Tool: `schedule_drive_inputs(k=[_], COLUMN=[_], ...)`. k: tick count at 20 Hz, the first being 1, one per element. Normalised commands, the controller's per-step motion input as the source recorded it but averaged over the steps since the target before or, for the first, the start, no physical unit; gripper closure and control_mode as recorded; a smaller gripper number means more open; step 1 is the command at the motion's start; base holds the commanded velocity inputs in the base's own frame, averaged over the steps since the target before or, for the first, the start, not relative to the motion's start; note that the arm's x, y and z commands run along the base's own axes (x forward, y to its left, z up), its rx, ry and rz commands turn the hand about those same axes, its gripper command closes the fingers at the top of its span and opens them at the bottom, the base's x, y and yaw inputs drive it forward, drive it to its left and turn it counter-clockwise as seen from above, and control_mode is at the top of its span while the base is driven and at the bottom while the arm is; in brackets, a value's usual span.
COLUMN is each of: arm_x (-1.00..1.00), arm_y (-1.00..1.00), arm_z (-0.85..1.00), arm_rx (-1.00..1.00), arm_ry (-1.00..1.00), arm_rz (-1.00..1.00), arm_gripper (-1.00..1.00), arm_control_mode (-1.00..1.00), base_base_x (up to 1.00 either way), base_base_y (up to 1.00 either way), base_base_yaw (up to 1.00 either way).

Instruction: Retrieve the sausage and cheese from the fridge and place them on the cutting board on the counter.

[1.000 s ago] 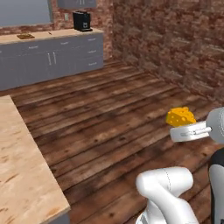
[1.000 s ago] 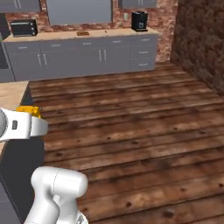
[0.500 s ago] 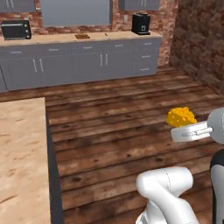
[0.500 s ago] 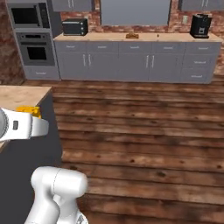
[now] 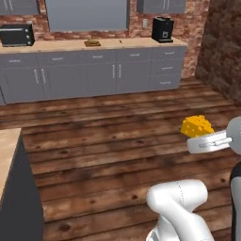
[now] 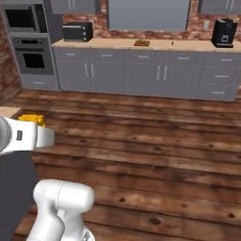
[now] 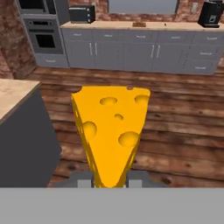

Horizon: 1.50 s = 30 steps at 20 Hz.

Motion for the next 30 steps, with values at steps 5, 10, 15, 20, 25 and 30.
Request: schedule_drive_inputs(k=[5, 10, 15, 20, 25, 30], arm_x=[0.00, 0.00, 0.00, 0.00, 0.00, 0.00], arm_y=[0.00, 0.00, 0.00, 0.00, 0.00, 0.00], arm_z=[0.00, 0.00, 0.00, 0.00, 0.00, 0.00], arm_rx=[0.00, 0.00, 0.00, 0.00, 0.00, 0.00], arm_ry=[0.00, 0.00, 0.00, 0.00, 0.00, 0.00], arm_rz=[0.00, 0.00, 0.00, 0.00, 0.00, 0.00], arm_gripper=[1.00, 1.00, 1.00, 1.00, 1.00, 1.00], arm_control_mode=[1.00, 1.00, 1.00, 1.00, 1.00, 1.00], base_base_x=[1.00, 1.00, 1.00, 1.00, 1.00, 1.00], base_base_y=[-0.39, -0.02, -0.17, -0.02, -0.04, -0.09], base_base_yaw=[0.01, 0.07, 0.04, 0.03, 0.06, 0.07])
